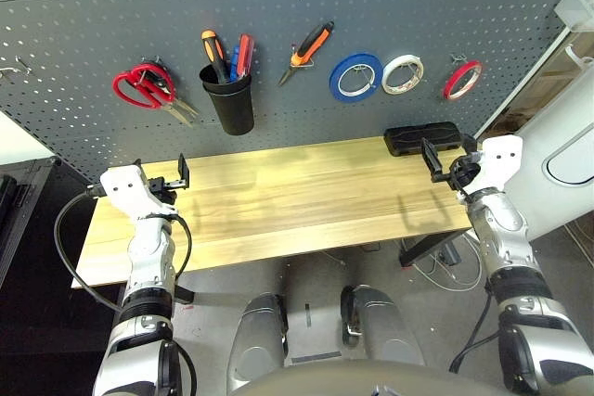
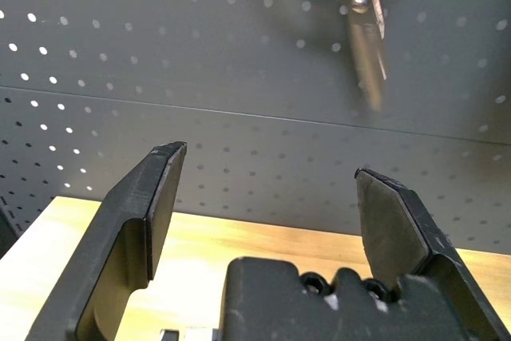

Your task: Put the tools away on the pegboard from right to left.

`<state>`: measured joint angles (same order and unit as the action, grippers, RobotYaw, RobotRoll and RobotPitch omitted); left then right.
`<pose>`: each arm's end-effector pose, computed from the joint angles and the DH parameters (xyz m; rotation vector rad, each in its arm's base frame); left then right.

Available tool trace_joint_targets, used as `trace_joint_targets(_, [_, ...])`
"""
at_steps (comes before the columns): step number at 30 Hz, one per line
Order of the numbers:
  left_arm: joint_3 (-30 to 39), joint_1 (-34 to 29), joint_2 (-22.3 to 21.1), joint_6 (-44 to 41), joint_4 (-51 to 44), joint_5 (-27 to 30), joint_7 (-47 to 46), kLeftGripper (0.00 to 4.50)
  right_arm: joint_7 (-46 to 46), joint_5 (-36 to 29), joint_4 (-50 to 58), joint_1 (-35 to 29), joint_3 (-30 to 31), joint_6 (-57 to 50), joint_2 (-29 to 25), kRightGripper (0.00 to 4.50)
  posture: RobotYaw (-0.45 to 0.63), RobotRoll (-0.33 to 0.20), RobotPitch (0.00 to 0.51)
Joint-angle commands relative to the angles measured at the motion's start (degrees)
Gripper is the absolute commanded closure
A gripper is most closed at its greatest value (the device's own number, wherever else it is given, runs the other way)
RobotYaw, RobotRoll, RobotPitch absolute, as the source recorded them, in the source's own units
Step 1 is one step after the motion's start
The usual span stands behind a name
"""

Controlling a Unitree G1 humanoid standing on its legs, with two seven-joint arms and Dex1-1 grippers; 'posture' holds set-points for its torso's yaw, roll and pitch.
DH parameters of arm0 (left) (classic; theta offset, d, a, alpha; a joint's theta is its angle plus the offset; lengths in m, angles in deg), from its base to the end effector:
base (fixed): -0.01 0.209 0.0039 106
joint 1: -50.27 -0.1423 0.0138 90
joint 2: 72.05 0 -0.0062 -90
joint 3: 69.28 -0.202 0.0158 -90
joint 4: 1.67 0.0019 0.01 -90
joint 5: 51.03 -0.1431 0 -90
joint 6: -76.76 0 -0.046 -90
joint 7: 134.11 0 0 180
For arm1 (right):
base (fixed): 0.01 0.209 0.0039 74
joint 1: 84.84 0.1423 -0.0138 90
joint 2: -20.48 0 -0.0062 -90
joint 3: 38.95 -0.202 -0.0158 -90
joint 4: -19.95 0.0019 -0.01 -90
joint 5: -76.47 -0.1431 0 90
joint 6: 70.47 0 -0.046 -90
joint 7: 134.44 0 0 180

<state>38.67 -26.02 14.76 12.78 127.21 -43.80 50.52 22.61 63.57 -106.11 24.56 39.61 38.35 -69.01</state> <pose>0.2315 0.2878 0.0068 0.1478 -0.0862 0.2812 0.2666 -0.2460 0.0201 -0.0102 -0.0883 0.1562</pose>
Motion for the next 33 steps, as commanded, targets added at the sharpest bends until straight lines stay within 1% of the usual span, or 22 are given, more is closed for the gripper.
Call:
trace_joint_targets(1, [0.20,-0.51,-0.11,-1.87,-0.57,0.62,0.19,0.04,0.51,1.21,-2.73,1.33,0.60,-0.45,0.37,0.00,-0.04,0.000,0.056])
trace_joint_targets(2, [0.16,-0.70,-0.23,-2.64,-0.67,0.53,0.12,0.04,1.28,2.00,-3.82,1.96,0.85,-0.92,0.34,0.00,-0.04,0.000,0.052])
trace_joint_targets(4, [0.93,-0.89,-0.54,-7.17,-1.61,1.43,-0.70,0.04,2.53,3.05,-6.10,3.53,1.36,-2.64,0.68,0.00,-0.03,0.000,0.041])
trace_joint_targets(7, [1.28,-1.03,-1.00,-7.83,-2.71,1.19,-1.02,0.04,3.91,3.99,-8.50,5.37,1.96,-3.68,1.26,0.00,0.00,0.000,0.030])
trace_joint_targets(8, [1.29,-1.08,-1.06,-7.80,-3.09,1.00,-1.00,0.04,4.12,4.25,-9.46,5.96,2.17,-3.48,1.46,0.00,0.00,0.000,0.018])
trace_joint_targets(11, [1.64,-1.31,-0.78,-7.90,-3.82,1.03,-1.31,0.04,4.76,5.51,-11.97,7.39,2.83,-2.67,1.78,0.00,0.00,0.000,0.006])
trace_joint_targets(20, [1.37,-1.57,-0.30,-7.84,-4.49,0.73,-1.64,0.04,5.27,6.03,-13.99,8.65,3.29,-1.58,2.96,0.00,0.03,0.000,0.009])
trace_joint_targets(29, [1.34,-3.25,0.95,-10.13,-5.15,1.87,-0.23,0.04,6.43,6.44,-14.85,8.54,3.31,-0.46,2.34,0.00,0.02,0.000,0.016])
trace_joint_targets(33, [1.14,-3.27,0.94,-12.09,-4.92,1.89,-0.01,0.04,9.16,8.63,-14.63,7.82,3.74,1.04,1.24,0.00,0.01,0.000,0.022])
